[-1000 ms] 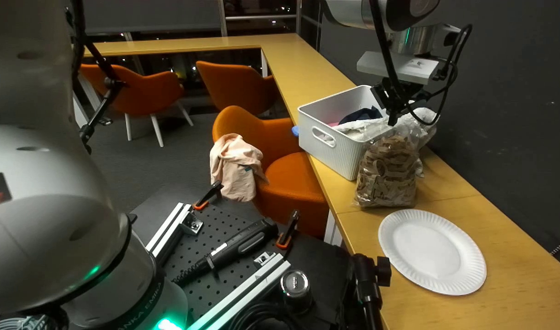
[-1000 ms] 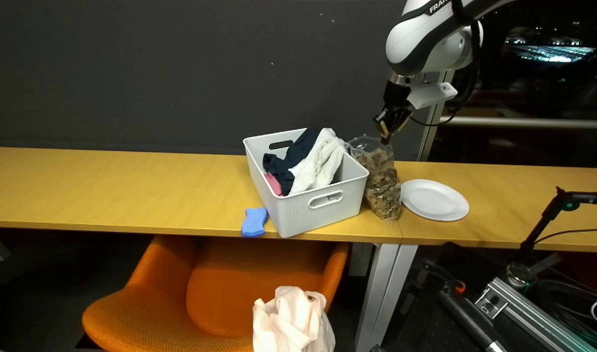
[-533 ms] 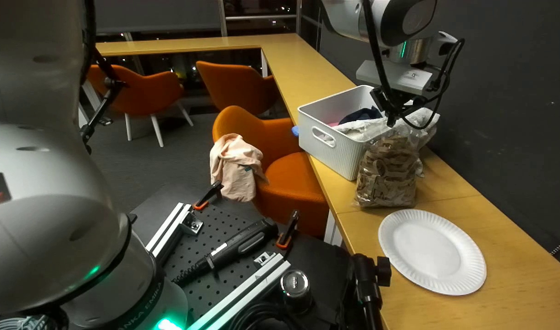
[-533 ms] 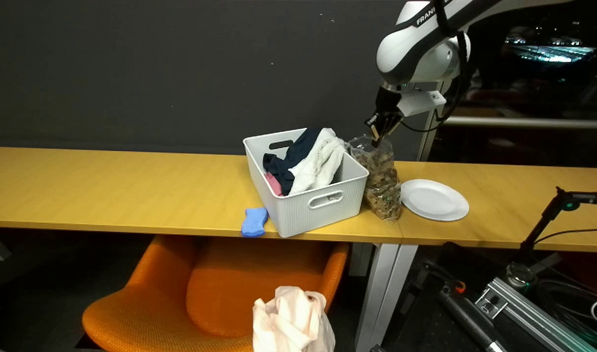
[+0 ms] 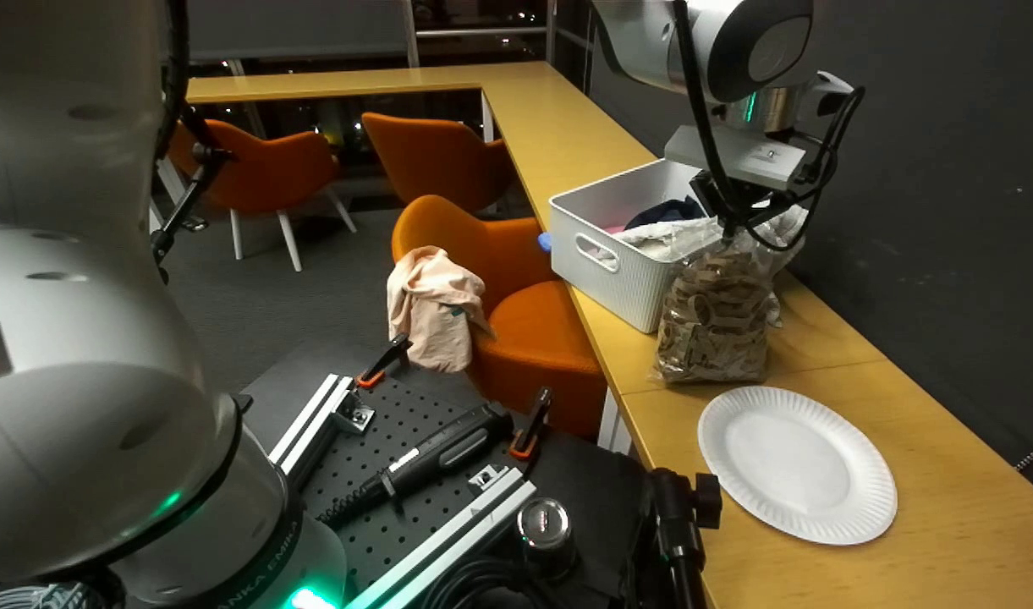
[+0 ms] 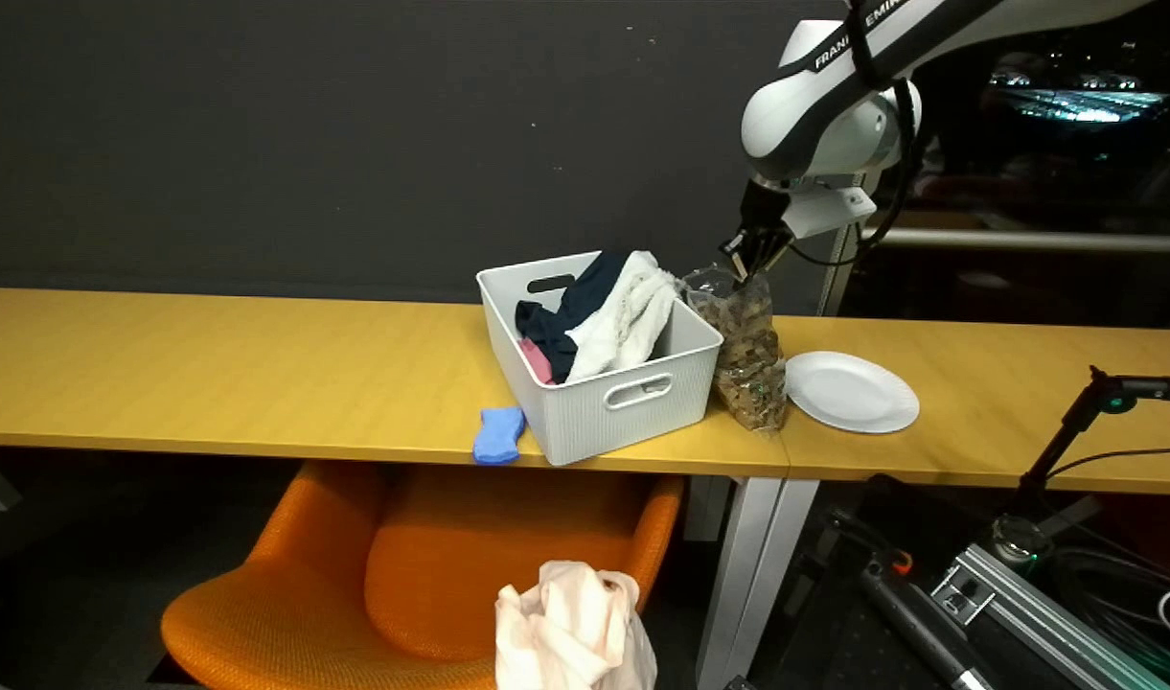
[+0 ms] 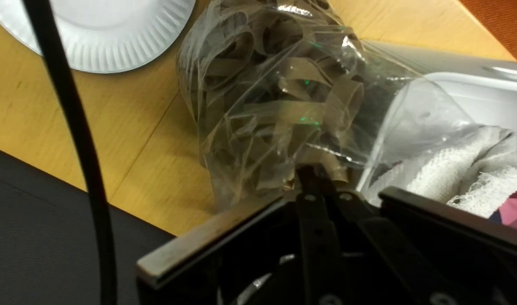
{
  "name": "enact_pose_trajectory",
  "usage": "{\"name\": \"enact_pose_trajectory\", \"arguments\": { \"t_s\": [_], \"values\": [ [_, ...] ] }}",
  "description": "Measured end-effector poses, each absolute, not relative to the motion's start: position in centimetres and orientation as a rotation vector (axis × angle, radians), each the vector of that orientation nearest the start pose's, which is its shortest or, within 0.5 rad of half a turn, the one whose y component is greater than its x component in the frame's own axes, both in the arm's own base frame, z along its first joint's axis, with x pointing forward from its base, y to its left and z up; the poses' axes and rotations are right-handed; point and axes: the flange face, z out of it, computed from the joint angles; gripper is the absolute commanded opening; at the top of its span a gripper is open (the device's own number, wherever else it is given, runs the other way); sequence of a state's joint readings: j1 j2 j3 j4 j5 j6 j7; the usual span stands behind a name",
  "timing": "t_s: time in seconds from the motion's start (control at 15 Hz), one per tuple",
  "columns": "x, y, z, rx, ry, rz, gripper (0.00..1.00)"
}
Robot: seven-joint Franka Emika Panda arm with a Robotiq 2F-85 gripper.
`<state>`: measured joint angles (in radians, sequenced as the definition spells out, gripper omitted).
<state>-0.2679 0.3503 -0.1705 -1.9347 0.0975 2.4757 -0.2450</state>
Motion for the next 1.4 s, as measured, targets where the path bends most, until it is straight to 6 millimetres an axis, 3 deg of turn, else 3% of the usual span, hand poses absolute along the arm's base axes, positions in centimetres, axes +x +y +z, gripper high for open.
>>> {"name": "enact_pose_trajectory", "arguments": {
  "t_s": [0.27, 0.53, 0.93, 1.4],
  "values": [
    [57.1, -27.3, 32.1, -3.167, 0.406, -0.274, 0.54],
    [55.8, -28.4, 30.1, -3.165, 0.439, -0.21, 0.63],
    [54.6, -29.1, 27.1, -3.155, 0.467, -0.129, 0.6],
    [54.8, -29.1, 29.4, -3.156, 0.468, -0.19, 0.63]
  ]
}}
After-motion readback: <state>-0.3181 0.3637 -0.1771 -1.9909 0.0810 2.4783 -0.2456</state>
